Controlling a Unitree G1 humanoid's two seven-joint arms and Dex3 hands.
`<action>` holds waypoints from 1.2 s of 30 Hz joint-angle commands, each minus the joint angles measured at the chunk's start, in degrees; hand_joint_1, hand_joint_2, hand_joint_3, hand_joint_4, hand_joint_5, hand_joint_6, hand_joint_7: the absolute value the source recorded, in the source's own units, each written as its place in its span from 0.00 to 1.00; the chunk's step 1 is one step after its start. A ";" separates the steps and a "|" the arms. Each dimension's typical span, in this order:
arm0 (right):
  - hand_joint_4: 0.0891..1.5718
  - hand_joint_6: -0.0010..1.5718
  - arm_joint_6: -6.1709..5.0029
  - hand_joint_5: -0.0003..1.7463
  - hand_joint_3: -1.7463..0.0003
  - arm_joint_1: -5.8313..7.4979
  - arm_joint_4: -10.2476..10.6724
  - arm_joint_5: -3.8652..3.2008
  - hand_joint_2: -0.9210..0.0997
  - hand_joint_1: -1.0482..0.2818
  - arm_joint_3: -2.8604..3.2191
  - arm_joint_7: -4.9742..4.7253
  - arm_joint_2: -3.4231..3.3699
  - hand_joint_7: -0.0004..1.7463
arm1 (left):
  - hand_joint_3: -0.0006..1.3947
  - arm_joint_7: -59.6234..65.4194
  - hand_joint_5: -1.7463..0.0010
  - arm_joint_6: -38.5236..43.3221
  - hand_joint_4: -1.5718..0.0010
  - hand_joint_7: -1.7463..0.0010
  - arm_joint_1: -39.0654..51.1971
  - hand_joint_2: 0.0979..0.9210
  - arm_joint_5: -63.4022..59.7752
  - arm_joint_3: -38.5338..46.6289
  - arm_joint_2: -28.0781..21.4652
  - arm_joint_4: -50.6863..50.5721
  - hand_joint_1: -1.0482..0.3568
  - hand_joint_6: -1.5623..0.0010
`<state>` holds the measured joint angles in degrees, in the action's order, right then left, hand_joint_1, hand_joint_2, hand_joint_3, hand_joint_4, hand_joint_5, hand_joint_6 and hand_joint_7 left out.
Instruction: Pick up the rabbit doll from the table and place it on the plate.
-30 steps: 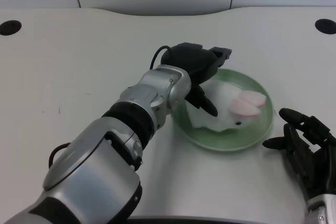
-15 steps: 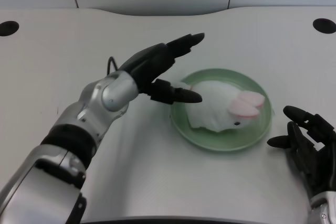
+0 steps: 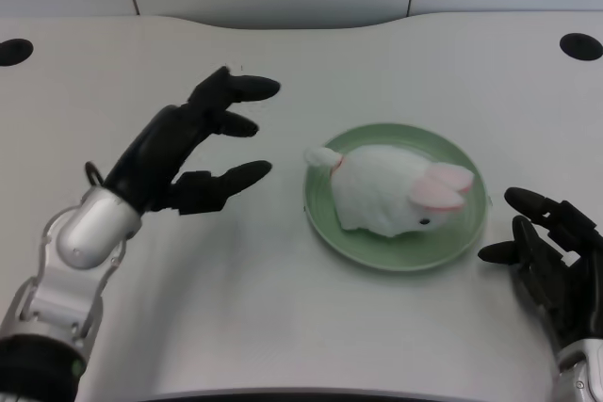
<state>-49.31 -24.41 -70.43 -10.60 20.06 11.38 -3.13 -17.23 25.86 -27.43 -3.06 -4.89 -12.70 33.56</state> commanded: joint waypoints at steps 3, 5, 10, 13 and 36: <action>0.55 0.55 0.59 0.61 0.84 0.26 0.20 -0.65 0.00 0.48 0.30 -0.28 1.06 0.28 | 0.34 -1.84 0.04 -6.14 0.76 0.27 11.04 1.00 8.17 5.10 -0.32 -10.36 0.27 0.94; 0.54 0.55 0.94 0.61 0.83 0.22 0.33 -0.56 0.00 0.48 0.12 -0.53 1.17 0.28 | 0.34 -1.34 0.02 -8.96 0.72 0.24 13.62 1.00 10.20 6.20 0.62 -13.12 0.27 0.91; 0.53 0.55 1.75 0.62 0.83 -0.13 0.36 -0.99 0.00 0.49 0.26 -0.13 1.57 0.29 | 0.37 1.90 0.00 -14.58 0.54 0.11 20.28 1.00 12.86 9.29 3.03 -19.09 0.28 0.78; 0.53 0.55 2.42 0.62 0.84 -0.58 0.11 -1.45 0.00 0.48 0.62 0.07 1.85 0.29 | 0.40 2.90 0.00 -17.48 0.47 0.02 23.11 1.00 14.97 11.45 3.98 -21.70 0.29 0.73; 0.53 0.55 2.34 0.61 0.84 -1.29 -0.21 -0.61 0.00 0.48 -0.43 -0.91 3.32 0.30 | 0.46 3.19 0.00 -22.04 0.33 0.00 23.97 1.00 19.88 20.54 5.51 -11.71 0.32 0.49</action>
<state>-46.97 -25.35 -70.26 -11.36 19.48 10.91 -1.17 -14.37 3.14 -2.85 16.46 14.95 -6.98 21.20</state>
